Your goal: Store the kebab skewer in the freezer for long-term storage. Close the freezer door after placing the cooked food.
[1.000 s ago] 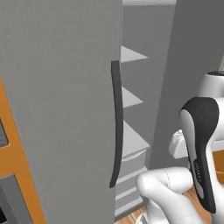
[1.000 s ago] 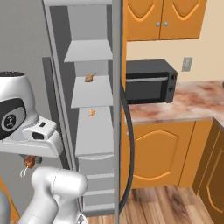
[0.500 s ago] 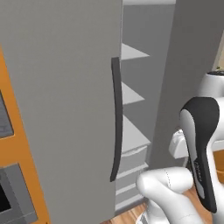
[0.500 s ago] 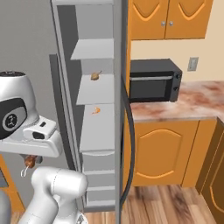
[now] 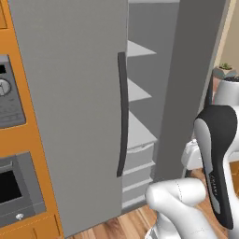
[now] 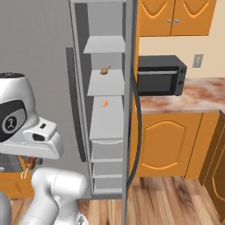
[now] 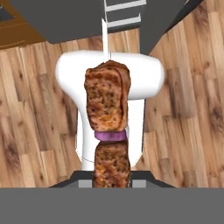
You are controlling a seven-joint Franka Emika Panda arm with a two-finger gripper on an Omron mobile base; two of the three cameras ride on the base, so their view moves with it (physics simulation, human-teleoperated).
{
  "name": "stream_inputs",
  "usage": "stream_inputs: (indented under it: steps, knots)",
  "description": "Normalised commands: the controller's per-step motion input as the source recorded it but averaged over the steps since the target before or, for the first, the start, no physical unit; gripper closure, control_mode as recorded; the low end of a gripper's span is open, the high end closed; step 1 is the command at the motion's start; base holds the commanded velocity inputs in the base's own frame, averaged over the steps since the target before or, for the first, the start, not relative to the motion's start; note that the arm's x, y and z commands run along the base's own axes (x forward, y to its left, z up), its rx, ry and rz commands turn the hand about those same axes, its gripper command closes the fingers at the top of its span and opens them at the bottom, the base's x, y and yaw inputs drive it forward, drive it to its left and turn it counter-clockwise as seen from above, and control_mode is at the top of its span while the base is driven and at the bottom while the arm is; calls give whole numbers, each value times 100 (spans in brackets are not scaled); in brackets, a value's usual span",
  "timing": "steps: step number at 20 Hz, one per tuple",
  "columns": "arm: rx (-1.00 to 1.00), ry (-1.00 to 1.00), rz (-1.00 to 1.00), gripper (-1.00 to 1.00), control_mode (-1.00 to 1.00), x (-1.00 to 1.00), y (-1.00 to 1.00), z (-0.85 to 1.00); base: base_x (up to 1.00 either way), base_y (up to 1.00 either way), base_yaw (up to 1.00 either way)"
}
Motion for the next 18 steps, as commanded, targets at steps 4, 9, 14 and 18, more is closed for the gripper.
stream_inputs:
  steps: [4, 9, 14, 18]
  knots:
    - [0, 0, 0, 100, 100, 0, 0, 0, -16, 43, 14]
    - [0, 0, 0, 100, 100, 0, 0, 0, 28, 14, 21]
    - [0, 0, 0, 100, 100, 0, 0, 0, 77, 0, 16]
    - [0, 0, 0, 100, 100, 0, 0, 0, 87, 0, 10]
